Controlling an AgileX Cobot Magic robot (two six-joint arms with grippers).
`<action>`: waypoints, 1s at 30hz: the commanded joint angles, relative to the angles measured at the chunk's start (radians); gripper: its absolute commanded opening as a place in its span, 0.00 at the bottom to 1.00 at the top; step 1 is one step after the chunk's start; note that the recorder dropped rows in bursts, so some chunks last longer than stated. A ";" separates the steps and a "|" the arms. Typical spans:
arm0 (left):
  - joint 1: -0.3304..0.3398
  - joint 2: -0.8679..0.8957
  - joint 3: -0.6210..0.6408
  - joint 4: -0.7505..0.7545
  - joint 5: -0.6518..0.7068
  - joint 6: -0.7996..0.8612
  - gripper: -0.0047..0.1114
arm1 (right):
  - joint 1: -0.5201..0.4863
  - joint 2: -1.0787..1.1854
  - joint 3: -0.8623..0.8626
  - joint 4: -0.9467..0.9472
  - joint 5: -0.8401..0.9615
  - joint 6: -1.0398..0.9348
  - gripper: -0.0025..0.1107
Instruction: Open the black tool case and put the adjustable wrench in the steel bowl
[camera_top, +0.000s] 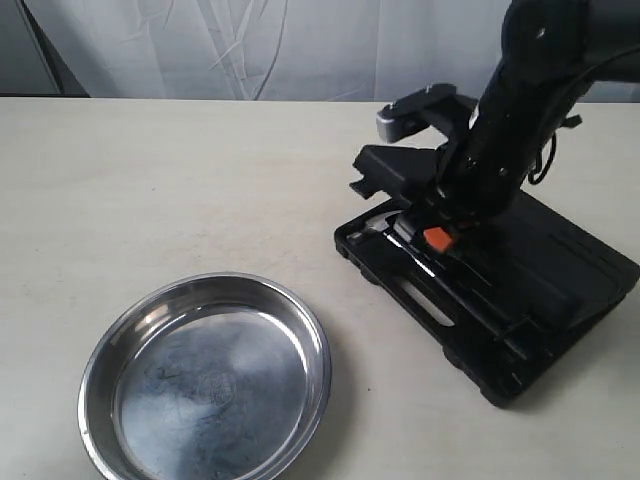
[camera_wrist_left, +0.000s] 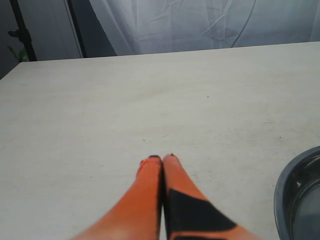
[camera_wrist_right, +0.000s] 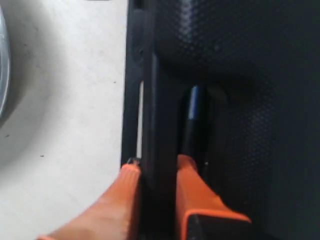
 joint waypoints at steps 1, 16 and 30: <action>-0.004 0.006 -0.005 0.003 -0.017 -0.001 0.04 | -0.002 -0.121 -0.067 -0.223 -0.003 0.117 0.01; -0.004 0.006 -0.005 0.003 -0.017 -0.001 0.04 | -0.195 -0.082 -0.152 -0.613 0.036 0.305 0.01; -0.004 0.006 -0.005 0.003 -0.017 -0.001 0.04 | -0.329 -0.016 -0.152 -0.720 -0.060 0.380 0.30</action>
